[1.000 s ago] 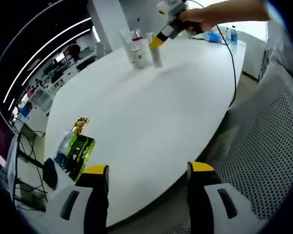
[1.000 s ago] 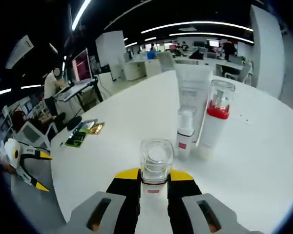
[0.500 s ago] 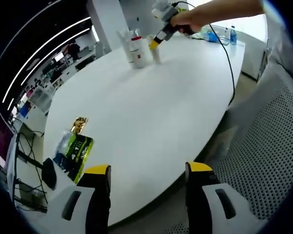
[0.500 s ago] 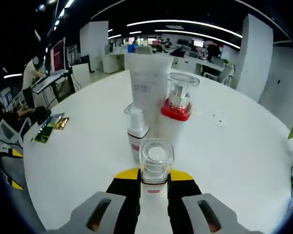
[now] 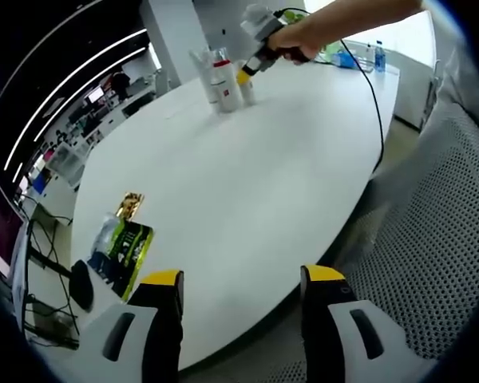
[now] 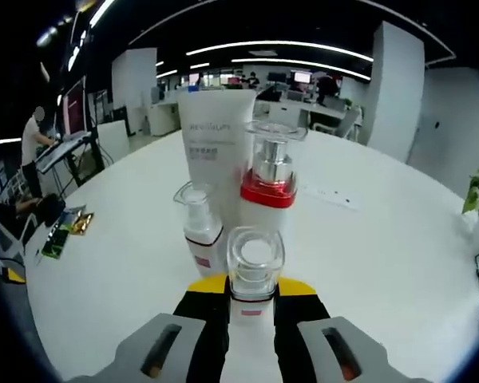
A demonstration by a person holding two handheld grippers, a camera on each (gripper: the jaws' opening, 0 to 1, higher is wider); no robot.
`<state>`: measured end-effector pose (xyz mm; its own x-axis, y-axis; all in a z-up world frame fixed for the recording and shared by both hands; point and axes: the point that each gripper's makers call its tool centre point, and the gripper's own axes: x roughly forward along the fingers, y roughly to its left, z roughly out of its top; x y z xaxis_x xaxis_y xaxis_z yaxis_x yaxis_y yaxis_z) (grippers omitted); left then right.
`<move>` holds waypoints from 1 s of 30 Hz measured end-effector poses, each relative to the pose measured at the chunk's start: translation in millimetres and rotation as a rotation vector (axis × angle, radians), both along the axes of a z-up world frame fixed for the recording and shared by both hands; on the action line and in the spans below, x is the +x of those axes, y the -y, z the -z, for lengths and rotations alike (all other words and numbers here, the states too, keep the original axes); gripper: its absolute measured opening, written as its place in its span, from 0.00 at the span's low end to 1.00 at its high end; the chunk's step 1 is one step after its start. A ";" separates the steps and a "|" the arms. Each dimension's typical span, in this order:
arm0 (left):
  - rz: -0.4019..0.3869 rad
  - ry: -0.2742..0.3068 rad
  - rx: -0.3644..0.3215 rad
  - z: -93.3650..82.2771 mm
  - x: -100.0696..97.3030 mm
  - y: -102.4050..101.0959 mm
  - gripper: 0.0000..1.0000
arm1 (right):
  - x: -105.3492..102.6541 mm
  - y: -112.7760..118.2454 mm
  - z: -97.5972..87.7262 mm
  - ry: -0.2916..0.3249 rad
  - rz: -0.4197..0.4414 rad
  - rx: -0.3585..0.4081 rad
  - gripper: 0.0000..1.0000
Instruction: Arrange the skincare products in the storage area until every visible bottle or jar stands upright without overlapping.
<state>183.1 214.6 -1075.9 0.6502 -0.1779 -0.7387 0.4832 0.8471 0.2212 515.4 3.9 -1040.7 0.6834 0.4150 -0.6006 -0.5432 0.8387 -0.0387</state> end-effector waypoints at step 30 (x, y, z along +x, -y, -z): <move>0.004 -0.001 0.004 0.0 -0.1 0.5 0.51 | 5.4 -2.1 8.0 -0.020 0.119 0.052 0.22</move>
<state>183.0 214.1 -1075.9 0.6484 -0.1782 -0.7401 0.4872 0.8442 0.2236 520.7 6.0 -1048.7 0.7176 0.3629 -0.5944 -0.4403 0.8977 0.0165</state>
